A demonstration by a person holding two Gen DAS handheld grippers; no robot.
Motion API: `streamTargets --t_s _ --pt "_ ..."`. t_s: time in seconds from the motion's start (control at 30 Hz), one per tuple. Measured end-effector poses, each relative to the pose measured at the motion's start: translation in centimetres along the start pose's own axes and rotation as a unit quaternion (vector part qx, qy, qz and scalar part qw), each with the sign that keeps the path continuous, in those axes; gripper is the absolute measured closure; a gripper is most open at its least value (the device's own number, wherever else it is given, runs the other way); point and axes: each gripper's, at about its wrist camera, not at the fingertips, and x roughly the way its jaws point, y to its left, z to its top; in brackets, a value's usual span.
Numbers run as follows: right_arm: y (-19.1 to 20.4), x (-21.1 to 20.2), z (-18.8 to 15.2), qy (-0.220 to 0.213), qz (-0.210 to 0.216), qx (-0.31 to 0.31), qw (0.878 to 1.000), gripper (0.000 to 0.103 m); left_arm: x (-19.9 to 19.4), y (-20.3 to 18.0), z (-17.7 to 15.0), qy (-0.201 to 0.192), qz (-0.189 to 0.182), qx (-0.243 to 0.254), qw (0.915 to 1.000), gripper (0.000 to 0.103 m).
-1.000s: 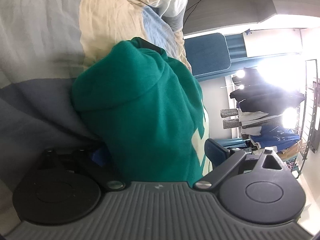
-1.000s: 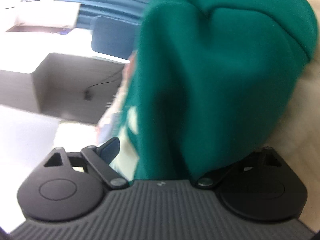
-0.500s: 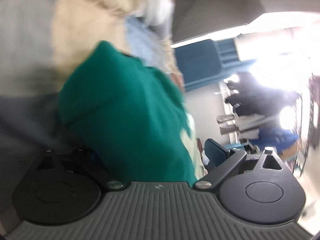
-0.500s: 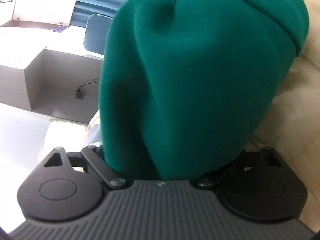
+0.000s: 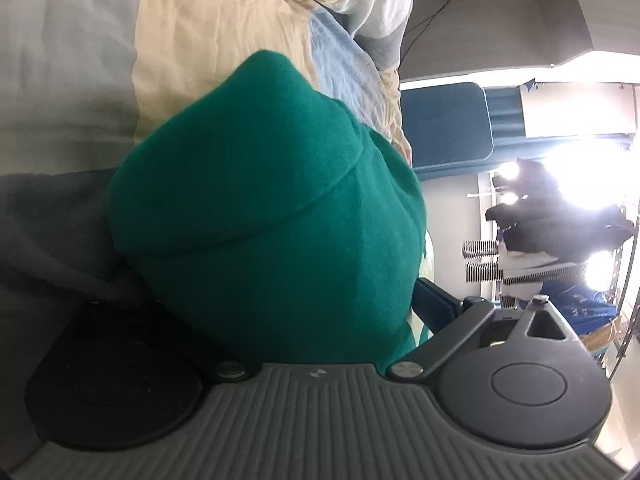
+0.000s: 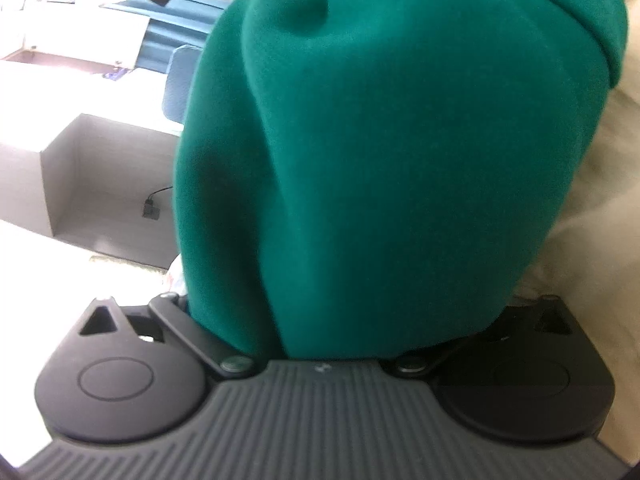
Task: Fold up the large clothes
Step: 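Lift the hoodie bundle with both grippers and roll it over, then carry the hoodie bundle with both grippers and lower it onto the bed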
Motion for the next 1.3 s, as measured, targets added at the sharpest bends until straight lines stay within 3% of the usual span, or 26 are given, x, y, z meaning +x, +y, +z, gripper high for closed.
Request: streamTargets --t_s 0.1,0.17,0.2,0.37,0.43,0.6,0.87,1.2,1.3 --pt "0.0 -0.8 0.5 -0.002 0.011 -0.015 1.000 0.000 0.0 0.0 -0.2 -0.009 0.005 0.015 0.9998 0.017" --pt "0.1 -1.0 0.4 -0.004 0.020 -0.028 0.999 0.012 -0.1 -0.1 -0.4 -0.011 0.004 0.020 0.9997 0.029" --pt "0.2 -1.3 0.4 -0.003 0.026 -0.035 0.999 0.023 -0.1 -0.1 -0.3 -0.012 0.003 0.021 0.9997 0.033" --pt "0.8 -2.9 0.6 0.002 0.040 -0.068 0.997 0.047 -0.9 -1.0 -0.7 -0.020 -0.009 0.049 0.9985 0.057" --pt "1.5 -3.9 0.6 0.000 0.049 -0.083 0.995 0.055 -1.3 -1.3 -0.8 -0.024 -0.018 0.056 0.9980 0.061" --pt "3.0 -7.2 0.7 -0.003 0.069 -0.119 0.991 0.062 -3.0 -1.6 -1.2 -0.011 -0.052 0.059 0.9968 0.065" --pt "6.5 -15.4 1.3 -0.024 0.105 -0.174 0.979 0.066 -6.2 -5.6 -4.4 0.006 -0.090 0.089 0.9919 0.065" --pt "8.1 -29.2 6.6 -0.097 0.137 -0.194 0.966 0.069 -8.2 -16.2 -12.4 0.035 -0.147 0.151 0.9770 0.065" --pt "8.5 -31.6 7.1 -0.125 0.144 -0.195 0.962 0.069 -8.0 -19.7 -15.8 0.048 -0.165 0.170 0.9704 0.065"
